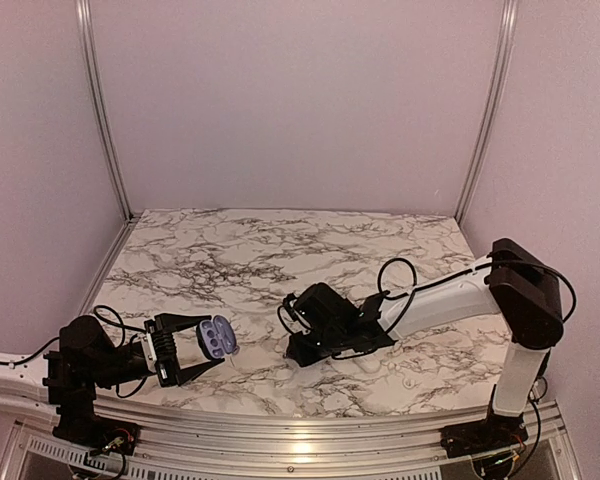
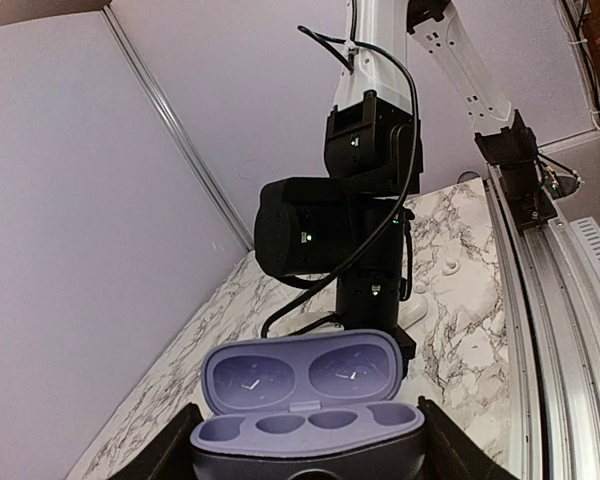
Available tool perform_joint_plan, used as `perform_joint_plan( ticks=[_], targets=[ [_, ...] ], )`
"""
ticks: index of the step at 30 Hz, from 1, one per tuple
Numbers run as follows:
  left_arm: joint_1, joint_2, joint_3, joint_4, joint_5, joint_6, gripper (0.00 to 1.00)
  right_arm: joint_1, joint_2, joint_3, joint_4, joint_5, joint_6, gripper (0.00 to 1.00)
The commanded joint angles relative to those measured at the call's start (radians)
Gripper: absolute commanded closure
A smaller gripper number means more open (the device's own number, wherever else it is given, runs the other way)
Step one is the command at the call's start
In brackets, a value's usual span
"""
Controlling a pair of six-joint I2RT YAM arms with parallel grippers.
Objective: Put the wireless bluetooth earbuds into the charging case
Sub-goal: Pick up the right earbud from the center of the board.
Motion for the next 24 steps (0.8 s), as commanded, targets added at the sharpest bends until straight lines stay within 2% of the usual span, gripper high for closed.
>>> perform_joint_plan(
  ticks=[1, 10, 19, 24],
  targets=[
    [0.005, -0.004, 0.022, 0.008, -0.011, -0.004, 0.63, 0.008, 0.04, 0.006, -0.021, 0.009, 0.03, 0.72],
    [0.005, 0.006, 0.025, 0.008, -0.015, -0.003, 0.63, 0.007, 0.091, 0.032, -0.011, -0.003, 0.025, 0.69],
    [0.005, 0.018, 0.028, 0.008, -0.024, 0.0, 0.63, 0.011, 0.156, 0.087, -0.022, -0.017, 0.003, 0.81],
    [0.005, 0.022, 0.029, 0.008, -0.026, 0.002, 0.63, 0.012, 0.161, 0.098, -0.018, -0.012, -0.006, 0.93]
  ],
)
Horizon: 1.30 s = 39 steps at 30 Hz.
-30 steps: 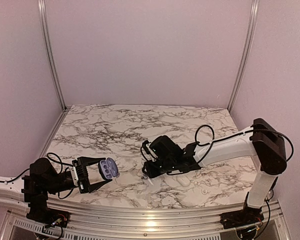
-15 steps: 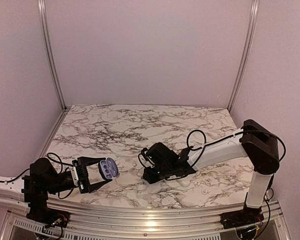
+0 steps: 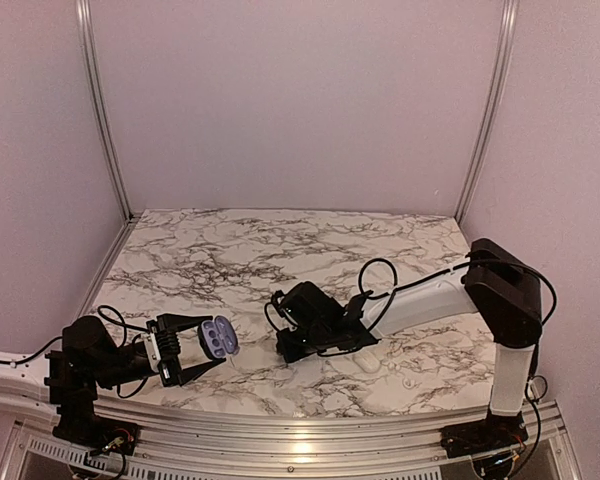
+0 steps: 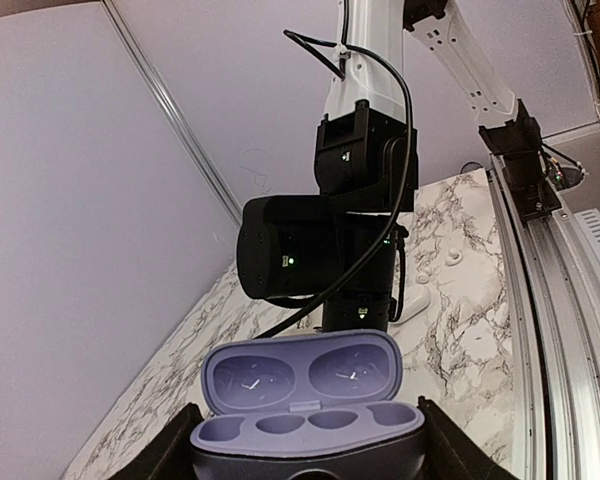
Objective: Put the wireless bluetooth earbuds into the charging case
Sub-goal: Pick up the right earbud from the center of the board, then place the right earbud at the center of the board.
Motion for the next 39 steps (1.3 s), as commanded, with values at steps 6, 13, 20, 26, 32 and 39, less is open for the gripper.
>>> perform_joint_plan(
  ticks=[6, 13, 20, 26, 32, 39],
  targets=[
    [0.005, 0.002, 0.027, 0.009, -0.008, 0.0, 0.63, 0.005, 0.009, 0.001, -0.063, -0.02, -0.029, 1.0],
    [0.005, 0.014, 0.029, 0.008, 0.01, 0.002, 0.63, -0.042, -0.168, -0.068, -0.03, -0.206, -0.07, 1.0],
    [0.005, 0.015, 0.03, 0.008, 0.026, 0.006, 0.64, -0.081, -0.329, -0.091, -0.035, -0.405, -0.109, 1.0],
    [0.005, 0.015, 0.033, 0.006, 0.043, 0.006, 0.64, -0.082, -0.413, -0.079, -0.027, -0.592, -0.129, 0.99],
    [0.005, 0.016, 0.034, 0.004, 0.052, 0.006, 0.64, -0.081, -0.436, -0.044, -0.033, -0.649, -0.143, 0.97],
    [0.005, 0.041, 0.042, 0.001, 0.044, 0.011, 0.64, -0.084, -0.339, -0.034, -0.128, -0.498, -0.216, 0.96]
  ],
)
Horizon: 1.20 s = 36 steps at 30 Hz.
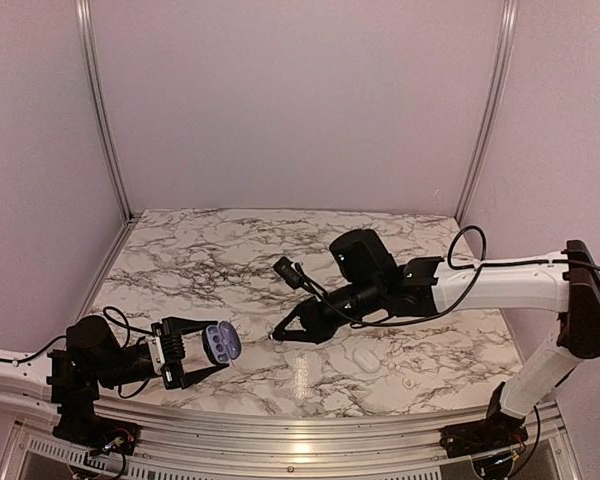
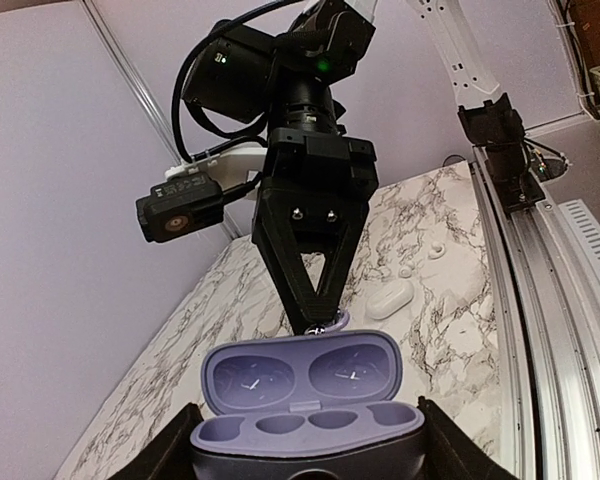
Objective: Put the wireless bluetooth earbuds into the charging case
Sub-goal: Place the right earbud at the center of the board.
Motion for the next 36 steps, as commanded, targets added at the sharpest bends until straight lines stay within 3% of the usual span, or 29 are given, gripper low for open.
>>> perform_joint_plan(
  ticks=[1, 8, 14, 19, 22, 28, 36],
  targets=[
    [0.005, 0.01, 0.036, 0.003, 0.006, 0.01, 0.64, -0.004, 0.09, 0.048, -0.103, 0.166, -0.084, 0.96],
    [0.005, -0.01, 0.03, 0.002, 0.005, 0.012, 0.64, -0.005, 0.264, 0.09, -0.176, 0.321, -0.231, 0.94],
    [0.004, -0.007, 0.029, 0.002, -0.004, 0.018, 0.64, -0.003, 0.358, 0.14, -0.235, 0.476, -0.245, 0.92],
    [0.005, 0.006, 0.033, 0.002, -0.011, 0.019, 0.65, 0.002, 0.349, 0.154, -0.273, 0.537, -0.225, 0.64],
    [0.005, 0.006, 0.033, 0.002, -0.014, 0.019, 0.65, 0.01, 0.311, 0.168, -0.297, 0.569, -0.222, 0.57],
    [0.005, -0.002, 0.03, 0.002, -0.013, 0.019, 0.64, 0.094, 0.278, 0.225, -0.354, 0.651, -0.285, 0.55],
    [0.005, -0.008, 0.029, 0.0, -0.013, 0.018, 0.64, 0.198, 0.37, 0.31, -0.517, 0.744, -0.378, 0.55]
  ],
)
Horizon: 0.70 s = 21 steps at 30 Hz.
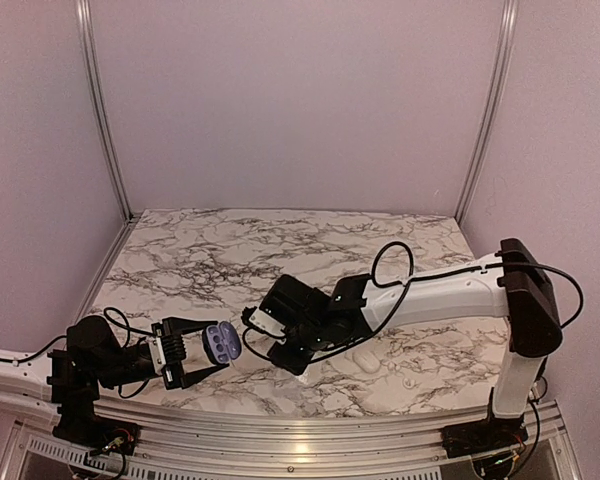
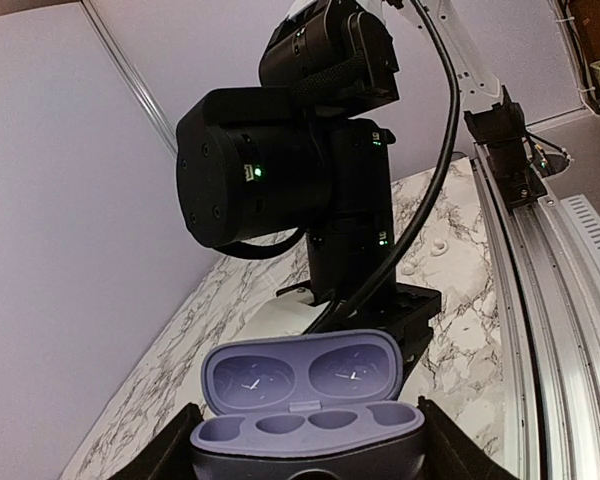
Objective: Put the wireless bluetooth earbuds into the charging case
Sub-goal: Place the right earbud at the center of the board, then adjust the right earbud at the center of the board.
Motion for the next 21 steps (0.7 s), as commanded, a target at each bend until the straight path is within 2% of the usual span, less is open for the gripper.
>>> perform_joint_plan(
  ticks=[1, 11, 21],
  targets=[
    [0.005, -0.013, 0.027, 0.003, -0.008, 0.002, 0.64, 0.015, 0.055, 0.026, -0.114, 0.06, -0.066, 0.56],
    [0.004, -0.019, 0.026, 0.002, -0.005, 0.001, 0.64, 0.014, 0.138, 0.065, -0.162, 0.088, -0.104, 0.56],
    [0.005, -0.018, 0.026, 0.001, -0.005, 0.001, 0.64, 0.011, 0.117, 0.079, -0.176, 0.131, -0.115, 0.55]
  ],
)
